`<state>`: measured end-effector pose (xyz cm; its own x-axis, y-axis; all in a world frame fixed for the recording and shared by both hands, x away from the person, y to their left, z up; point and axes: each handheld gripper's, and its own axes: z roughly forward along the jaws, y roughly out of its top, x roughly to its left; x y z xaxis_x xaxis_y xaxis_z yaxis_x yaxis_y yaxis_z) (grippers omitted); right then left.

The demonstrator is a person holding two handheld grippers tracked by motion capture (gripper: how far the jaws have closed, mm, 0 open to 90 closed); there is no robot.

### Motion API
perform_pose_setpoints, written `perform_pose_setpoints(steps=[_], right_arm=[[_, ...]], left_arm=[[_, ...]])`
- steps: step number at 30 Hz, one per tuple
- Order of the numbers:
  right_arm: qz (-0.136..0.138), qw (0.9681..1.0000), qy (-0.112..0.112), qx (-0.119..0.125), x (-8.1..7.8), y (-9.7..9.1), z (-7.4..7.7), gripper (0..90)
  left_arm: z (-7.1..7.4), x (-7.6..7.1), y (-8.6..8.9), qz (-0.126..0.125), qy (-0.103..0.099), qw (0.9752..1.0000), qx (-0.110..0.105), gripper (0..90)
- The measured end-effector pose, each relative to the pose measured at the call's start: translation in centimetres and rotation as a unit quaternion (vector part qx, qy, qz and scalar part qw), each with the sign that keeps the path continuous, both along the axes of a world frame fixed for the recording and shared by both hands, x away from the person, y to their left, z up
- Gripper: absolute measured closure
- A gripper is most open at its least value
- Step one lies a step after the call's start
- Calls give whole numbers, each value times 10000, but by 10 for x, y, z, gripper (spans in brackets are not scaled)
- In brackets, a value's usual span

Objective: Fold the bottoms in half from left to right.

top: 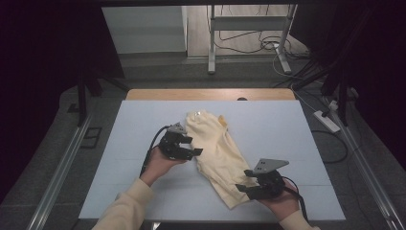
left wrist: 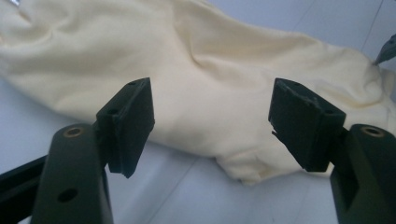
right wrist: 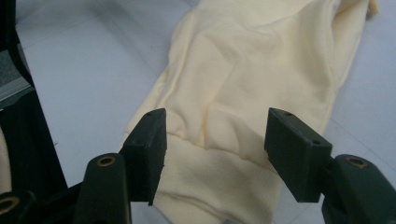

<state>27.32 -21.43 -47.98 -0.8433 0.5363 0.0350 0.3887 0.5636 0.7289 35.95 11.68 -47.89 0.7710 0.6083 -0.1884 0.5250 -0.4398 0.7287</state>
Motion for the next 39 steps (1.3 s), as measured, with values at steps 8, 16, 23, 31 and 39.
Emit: perform_pose_setpoints(steps=[8,16,23,31,39], right_arm=[[364,9993,28,-33,-8,13,0,378],[476,9966,161,-658,-7,27,-21,369],[379,9968,180,-680,-2,27,-24,599],[500,9961,316,-652,-2,27,-18,754],[861,9950,251,-438,-17,38,-7,759]], left_arm=[[-6,-12,12,63,57,10000,-23,297],[-5,-15,22,138,31,9999,-30,297],[-6,-14,27,202,41,9998,9,296],[-6,-13,31,219,62,9997,-32,297],[-4,-14,34,252,31,9996,-92,296]])
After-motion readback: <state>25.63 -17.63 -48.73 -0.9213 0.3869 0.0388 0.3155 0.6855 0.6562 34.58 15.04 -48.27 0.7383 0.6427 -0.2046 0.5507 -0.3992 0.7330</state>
